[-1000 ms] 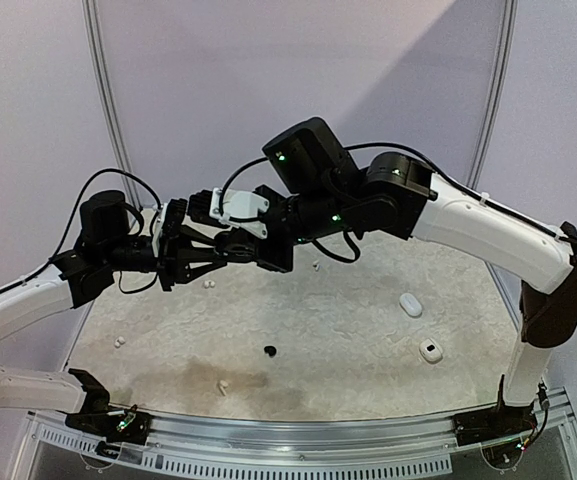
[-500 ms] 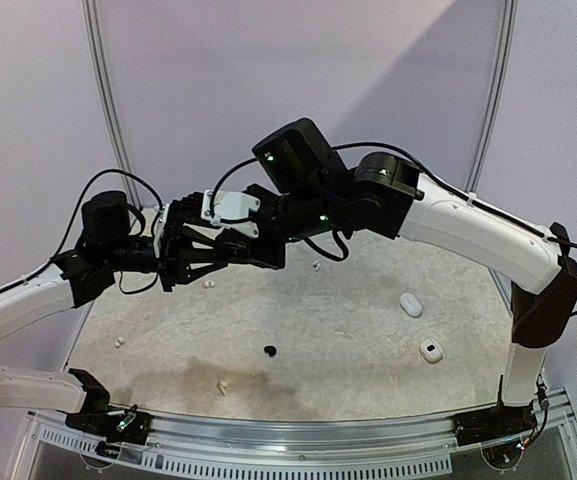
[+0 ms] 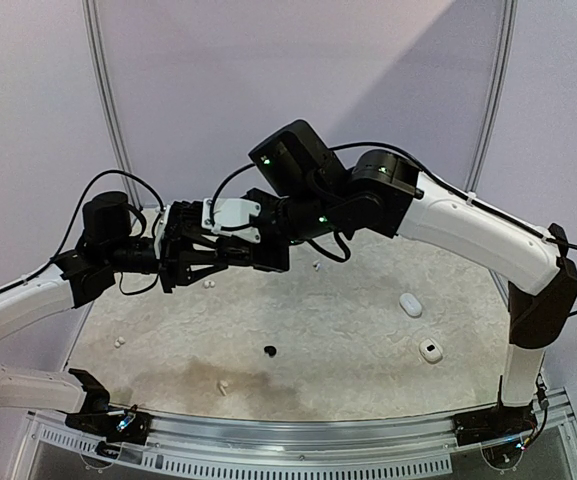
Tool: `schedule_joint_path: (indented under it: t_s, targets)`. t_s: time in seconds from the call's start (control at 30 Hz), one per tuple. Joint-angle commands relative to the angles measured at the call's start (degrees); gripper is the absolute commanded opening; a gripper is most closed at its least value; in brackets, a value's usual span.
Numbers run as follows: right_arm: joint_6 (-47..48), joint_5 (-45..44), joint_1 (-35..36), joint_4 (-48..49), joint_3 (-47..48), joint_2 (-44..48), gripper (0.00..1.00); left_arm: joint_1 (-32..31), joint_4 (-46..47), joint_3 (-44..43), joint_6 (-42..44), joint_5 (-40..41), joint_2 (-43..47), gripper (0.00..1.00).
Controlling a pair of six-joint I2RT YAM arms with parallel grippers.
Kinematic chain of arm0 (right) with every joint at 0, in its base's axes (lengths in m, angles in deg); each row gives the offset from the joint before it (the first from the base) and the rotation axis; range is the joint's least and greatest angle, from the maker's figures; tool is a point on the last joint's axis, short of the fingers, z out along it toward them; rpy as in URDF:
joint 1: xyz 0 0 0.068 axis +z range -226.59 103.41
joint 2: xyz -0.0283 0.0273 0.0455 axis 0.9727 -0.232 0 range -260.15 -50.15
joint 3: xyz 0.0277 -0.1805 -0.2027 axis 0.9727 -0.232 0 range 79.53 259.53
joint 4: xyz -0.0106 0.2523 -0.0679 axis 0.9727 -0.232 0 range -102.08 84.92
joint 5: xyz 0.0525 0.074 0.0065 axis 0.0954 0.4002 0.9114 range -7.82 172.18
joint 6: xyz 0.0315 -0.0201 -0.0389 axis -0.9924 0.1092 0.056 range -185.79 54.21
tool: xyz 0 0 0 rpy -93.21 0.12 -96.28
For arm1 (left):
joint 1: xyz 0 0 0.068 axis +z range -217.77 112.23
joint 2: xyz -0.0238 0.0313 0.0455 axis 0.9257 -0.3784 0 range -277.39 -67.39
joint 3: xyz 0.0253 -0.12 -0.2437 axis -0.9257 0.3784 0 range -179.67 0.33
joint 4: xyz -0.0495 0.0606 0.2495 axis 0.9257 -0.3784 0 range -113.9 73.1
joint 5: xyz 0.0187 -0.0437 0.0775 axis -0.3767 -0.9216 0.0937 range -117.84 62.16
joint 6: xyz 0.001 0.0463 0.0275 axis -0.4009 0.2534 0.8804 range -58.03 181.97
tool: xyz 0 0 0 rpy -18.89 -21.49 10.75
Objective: Insert the wireless bluetooth earbuds into the charging case
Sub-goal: Insert the left earbud into the left side groove of the charging case.
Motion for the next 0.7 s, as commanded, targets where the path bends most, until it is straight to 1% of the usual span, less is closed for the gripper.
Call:
schedule_joint_path:
  t_s: [0.0, 0.3, 0.43, 0.5, 0.67]
  targets:
    - [0.0, -1.5, 0.3, -3.3, 1.1, -2.3, 0.0, -0.7, 0.9, -0.7, 0.6, -0.5, 0.0, 0.0]
    - [-1.3, -4.8, 0.3, -4.5, 2.8, -5.8, 0.0, -0.8, 1.5, -0.6, 0.4, 0.0, 0.3, 0.0]
    - [-1.2, -5.9, 0.3, -4.6, 2.7, -5.9, 0.07, -0.8, 1.6, -0.4, 0.4, 0.0, 0.3, 0.0]
    - [-1.2, -6.3, 0.3, -4.5, 2.7, -5.9, 0.12, -0.8, 1.7, -0.3, 0.4, 0.1, 0.3, 0.0]
    - [-1.7, -6.3, 0.3, -3.3, 2.7, -5.7, 0.17, -0.8, 1.5, -0.3, 0.4, 0.0, 0.5, 0.0]
